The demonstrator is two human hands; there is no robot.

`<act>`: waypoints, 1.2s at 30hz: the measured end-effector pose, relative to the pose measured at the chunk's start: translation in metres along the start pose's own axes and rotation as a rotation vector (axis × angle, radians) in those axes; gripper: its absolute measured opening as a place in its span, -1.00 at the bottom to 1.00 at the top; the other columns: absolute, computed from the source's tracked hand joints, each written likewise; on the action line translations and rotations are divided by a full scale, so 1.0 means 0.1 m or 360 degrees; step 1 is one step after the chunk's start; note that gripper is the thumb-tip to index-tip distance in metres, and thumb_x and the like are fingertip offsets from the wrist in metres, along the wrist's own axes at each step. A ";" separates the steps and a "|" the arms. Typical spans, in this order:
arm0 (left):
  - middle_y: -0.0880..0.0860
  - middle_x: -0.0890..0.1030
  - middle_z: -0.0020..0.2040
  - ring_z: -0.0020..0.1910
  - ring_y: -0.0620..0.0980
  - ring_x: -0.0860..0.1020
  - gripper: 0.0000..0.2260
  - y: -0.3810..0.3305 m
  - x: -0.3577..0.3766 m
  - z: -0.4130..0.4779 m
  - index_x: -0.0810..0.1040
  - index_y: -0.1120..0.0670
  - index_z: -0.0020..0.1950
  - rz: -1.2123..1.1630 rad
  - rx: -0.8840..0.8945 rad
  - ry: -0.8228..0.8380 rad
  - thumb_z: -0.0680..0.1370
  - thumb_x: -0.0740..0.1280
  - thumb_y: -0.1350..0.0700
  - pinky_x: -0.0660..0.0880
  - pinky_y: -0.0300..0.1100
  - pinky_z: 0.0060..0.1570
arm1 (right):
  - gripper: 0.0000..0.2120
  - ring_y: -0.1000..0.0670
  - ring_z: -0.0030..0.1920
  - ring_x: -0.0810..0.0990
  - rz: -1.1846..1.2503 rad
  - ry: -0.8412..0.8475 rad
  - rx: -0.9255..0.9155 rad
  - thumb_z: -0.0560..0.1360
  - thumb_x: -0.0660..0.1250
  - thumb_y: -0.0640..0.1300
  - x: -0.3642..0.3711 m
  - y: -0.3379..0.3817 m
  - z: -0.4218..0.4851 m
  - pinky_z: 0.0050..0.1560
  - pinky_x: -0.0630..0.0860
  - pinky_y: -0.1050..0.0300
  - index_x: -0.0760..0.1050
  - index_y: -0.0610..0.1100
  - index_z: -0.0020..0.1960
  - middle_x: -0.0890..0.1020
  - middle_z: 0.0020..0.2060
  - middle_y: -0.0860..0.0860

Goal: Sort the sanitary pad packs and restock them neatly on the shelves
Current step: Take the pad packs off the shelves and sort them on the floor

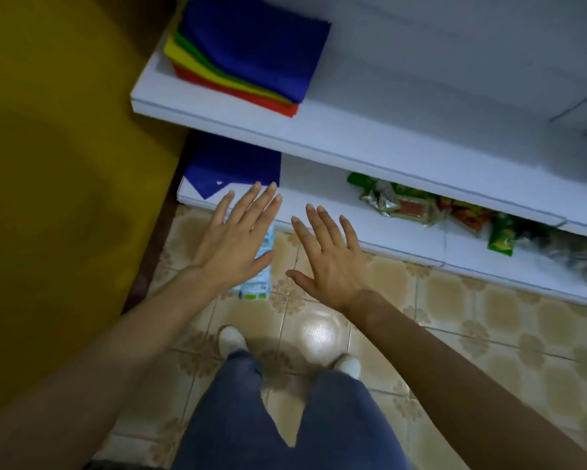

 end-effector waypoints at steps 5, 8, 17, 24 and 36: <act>0.13 0.11 0.56 0.54 0.07 0.05 -0.16 -0.72 -0.71 0.53 0.02 0.15 0.55 0.0102 0.0119 -0.0271 0.46 0.37 -0.15 0.09 0.12 0.46 | -0.19 -0.17 0.47 0.27 -0.0018 -0.0249 0.0166 0.41 0.36 0.26 -0.60 -0.70 -0.35 0.43 0.18 -0.23 0.19 -0.13 0.49 0.29 0.47 -0.19; 0.15 0.12 0.56 0.54 0.10 0.09 -0.22 -1.37 -1.17 0.92 0.04 0.16 0.54 0.0160 0.0184 -0.0409 0.48 0.29 -0.16 0.16 0.15 0.45 | -0.20 -0.16 0.51 0.17 -0.0034 -0.0410 0.0276 0.45 0.31 0.26 -1.00 -1.31 -0.72 0.45 0.09 -0.22 0.14 -0.12 0.52 0.20 0.51 -0.17; 0.08 0.09 0.57 0.54 0.03 0.03 -0.27 -3.41 -2.01 1.76 0.02 0.11 0.56 -0.0205 0.0316 -0.0687 0.49 0.13 -0.19 0.05 0.07 0.49 | -0.31 -0.15 0.50 0.19 -0.0100 -0.0769 0.0619 0.50 0.16 0.22 -1.94 -3.06 -1.92 0.44 0.13 -0.18 0.19 -0.11 0.51 0.24 0.50 -0.15; 0.07 0.07 0.58 0.55 0.03 0.03 -0.26 -3.67 -2.54 2.30 0.02 0.09 0.56 -0.0149 0.0384 -0.0829 0.47 0.14 -0.19 0.15 0.14 0.46 | -0.33 -0.14 0.49 0.18 -0.0063 -0.0929 0.0702 0.49 0.15 0.17 -2.37 -3.77 -1.99 0.43 0.10 -0.13 0.20 -0.13 0.50 0.26 0.49 -0.16; 0.06 0.04 0.58 0.53 -0.02 -0.04 -0.23 -2.75 -2.45 3.49 0.05 0.00 0.55 -0.0185 0.0093 -0.0842 0.46 0.35 -0.16 0.10 0.10 0.48 | -0.38 -0.08 0.47 0.22 0.0039 -0.0954 0.0486 0.48 0.12 0.19 -2.47 -4.18 -0.48 0.45 0.11 -0.08 0.23 -0.08 0.46 0.31 0.46 -0.11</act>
Point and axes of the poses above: each hand's wrist, its own z-axis towards the middle knuckle, its own x-axis out of the palm, y = z × x, the point moved 4 cm from there along z, towards the middle knuckle
